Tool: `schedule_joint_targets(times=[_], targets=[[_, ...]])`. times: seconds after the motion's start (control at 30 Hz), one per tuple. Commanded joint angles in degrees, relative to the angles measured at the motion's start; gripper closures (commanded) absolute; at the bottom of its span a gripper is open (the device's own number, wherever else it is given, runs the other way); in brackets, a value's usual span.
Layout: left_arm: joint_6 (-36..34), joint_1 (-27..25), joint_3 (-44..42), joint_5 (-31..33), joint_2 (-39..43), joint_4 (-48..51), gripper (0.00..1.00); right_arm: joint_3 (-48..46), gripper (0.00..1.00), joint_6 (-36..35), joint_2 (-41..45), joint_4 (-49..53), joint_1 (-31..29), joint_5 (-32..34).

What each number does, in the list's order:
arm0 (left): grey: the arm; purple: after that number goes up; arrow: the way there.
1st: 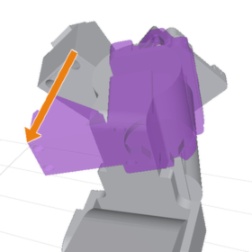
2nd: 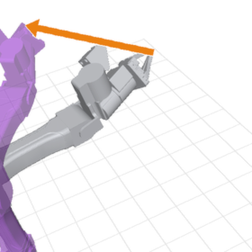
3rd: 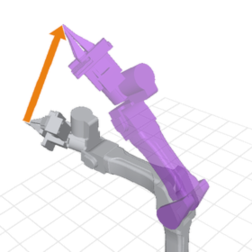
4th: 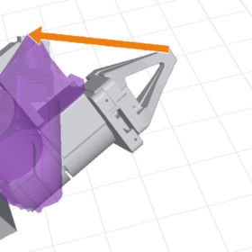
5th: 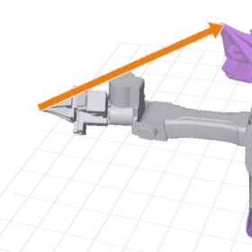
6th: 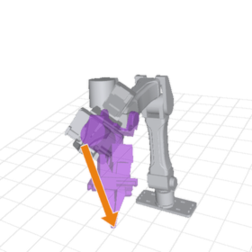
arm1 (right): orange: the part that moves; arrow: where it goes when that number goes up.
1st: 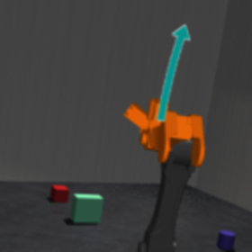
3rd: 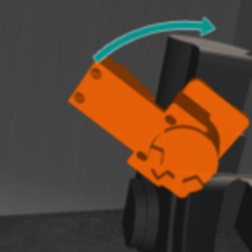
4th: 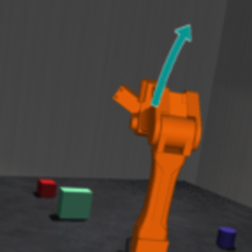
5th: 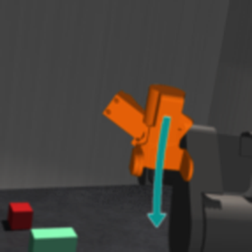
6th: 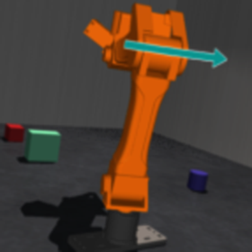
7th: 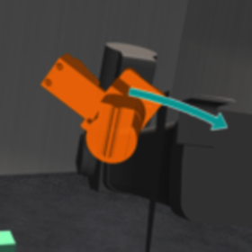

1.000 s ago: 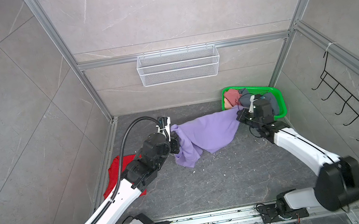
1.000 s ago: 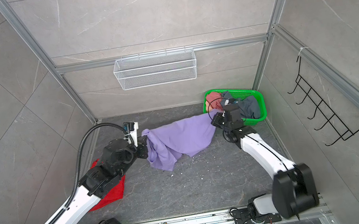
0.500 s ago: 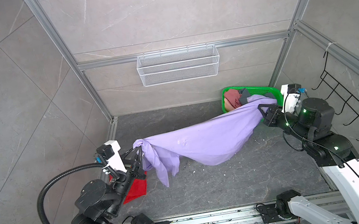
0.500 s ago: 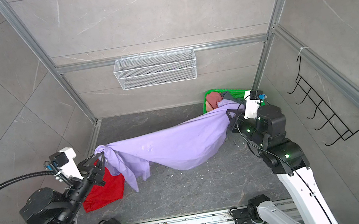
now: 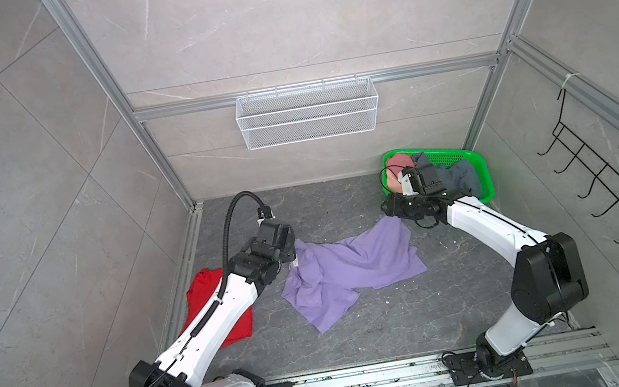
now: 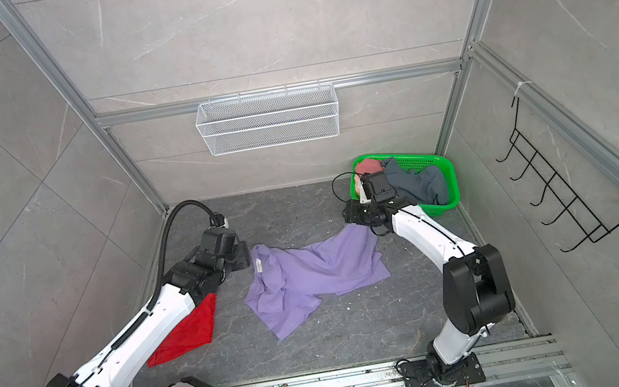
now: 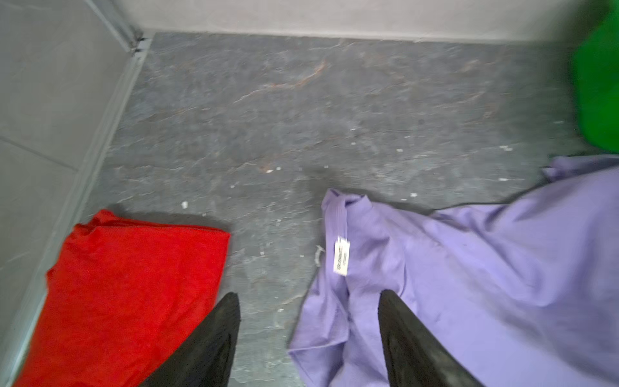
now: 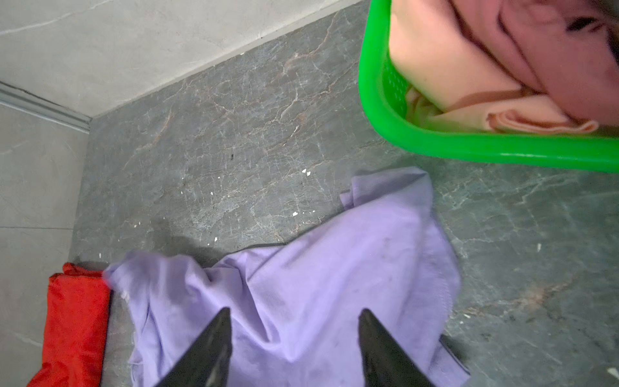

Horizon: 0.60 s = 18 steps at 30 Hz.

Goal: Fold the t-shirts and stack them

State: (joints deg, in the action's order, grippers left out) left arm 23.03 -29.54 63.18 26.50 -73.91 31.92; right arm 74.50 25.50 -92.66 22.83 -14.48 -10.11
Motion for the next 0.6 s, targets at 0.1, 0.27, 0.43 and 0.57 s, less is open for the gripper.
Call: schedule_joint_targets(times=[0.1,0.27,0.43,0.57], targets=[[1.3,1.0,4.2,-0.6,1.4,5.5,0.27,-3.9,0.35,-1.2,9.9,-0.5,0.1,2.9],[5.9,0.2,-4.3,-13.9,4.6,4.9,0.29,-16.0,0.32,1.0,19.5,2.8,0.1,8.5],[11.6,-1.8,-16.2,-23.3,8.0,-2.5,0.31,-26.6,0.27,4.5,26.0,3.8,0.9,11.1],[14.0,-2.6,-22.1,-27.0,6.5,-10.1,0.32,-32.0,0.27,7.6,26.6,2.2,1.2,11.0]])
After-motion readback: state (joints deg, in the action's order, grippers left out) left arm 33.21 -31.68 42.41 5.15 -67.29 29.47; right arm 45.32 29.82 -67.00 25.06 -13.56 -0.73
